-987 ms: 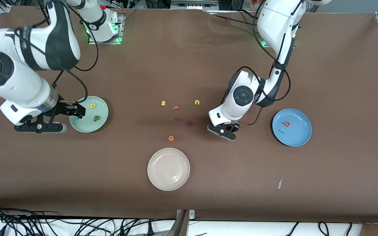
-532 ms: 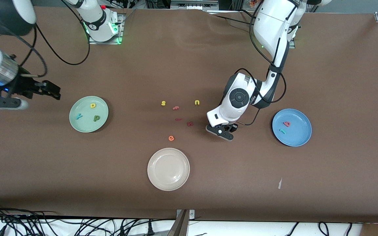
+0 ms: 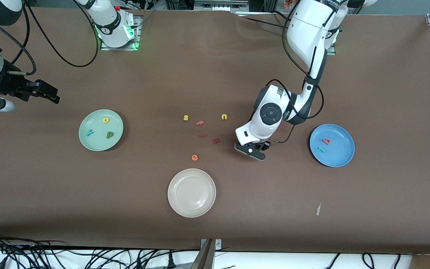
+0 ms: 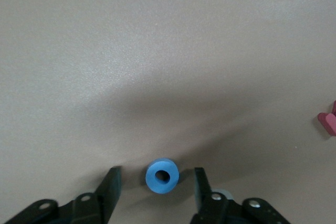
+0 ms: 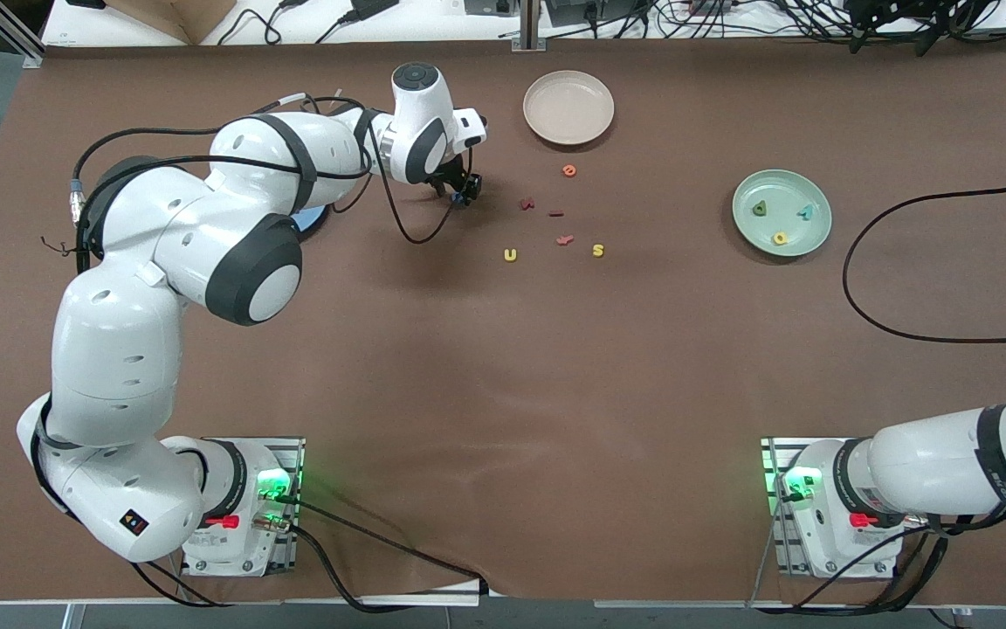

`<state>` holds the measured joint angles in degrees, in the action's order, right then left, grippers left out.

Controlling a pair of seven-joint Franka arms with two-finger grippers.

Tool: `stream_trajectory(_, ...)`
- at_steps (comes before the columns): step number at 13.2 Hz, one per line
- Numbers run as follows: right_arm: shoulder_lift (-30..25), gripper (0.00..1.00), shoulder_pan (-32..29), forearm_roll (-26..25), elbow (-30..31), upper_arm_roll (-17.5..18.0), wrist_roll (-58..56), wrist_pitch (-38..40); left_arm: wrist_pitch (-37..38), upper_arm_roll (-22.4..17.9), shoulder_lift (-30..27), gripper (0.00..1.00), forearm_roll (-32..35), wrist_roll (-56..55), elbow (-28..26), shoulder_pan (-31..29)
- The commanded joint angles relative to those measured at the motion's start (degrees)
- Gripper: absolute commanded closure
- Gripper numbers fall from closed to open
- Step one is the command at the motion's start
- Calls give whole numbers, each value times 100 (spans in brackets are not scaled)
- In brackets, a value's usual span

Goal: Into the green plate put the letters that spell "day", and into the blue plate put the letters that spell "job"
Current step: 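Grasp the blue o with the left gripper while the right gripper returns to rest, then place the blue o on the blue plate with the left gripper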

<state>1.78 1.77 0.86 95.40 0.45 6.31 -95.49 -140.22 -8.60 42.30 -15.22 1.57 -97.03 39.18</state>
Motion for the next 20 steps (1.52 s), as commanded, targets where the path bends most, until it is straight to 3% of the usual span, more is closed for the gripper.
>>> stream_trajectory(1,-81,0,-106,99,102,52,-16,4,48,-80,85,76,186,-131,149,72)
stream_trajectory(2,-81,0,-106,99,102,17,-16,-5,48,-80,85,78,195,-131,141,72)
stream_trajectory(4,-81,0,-106,81,84,16,-34,-5,48,-80,76,100,203,-114,140,55)
stream_trajectory(7,-72,0,-72,37,84,16,-16,-66,301,-80,-387,100,387,0,27,-522)
stream_trajectory(13,-37,0,-45,19,58,43,-16,-93,2084,-63,-1196,100,1150,983,-53,-2123)
stream_trajectory(15,-28,0,-36,19,58,43,-16,-137,2358,-54,-1417,98,1390,1396,-166,-2650)
stream_trajectory(17,-28,0,-45,19,58,43,-16,-146,2368,-54,-1505,86,1434,1626,-438,-2993)
stream_trajectory(18,-19,0,-45,19,58,43,-16,-155,2368,-54,-1532,52,1434,1766,-501,-3099)
stream_trajectory(19,-19,0,-45,19,58,43,-16,-155,2368,-54,-1541,1,1417,1811,-510,-3205)
stream_trajectory(20,-19,0,-36,19,58,43,-16,-155,2368,-54,-1576,0,1382,1811,-519,-3223)
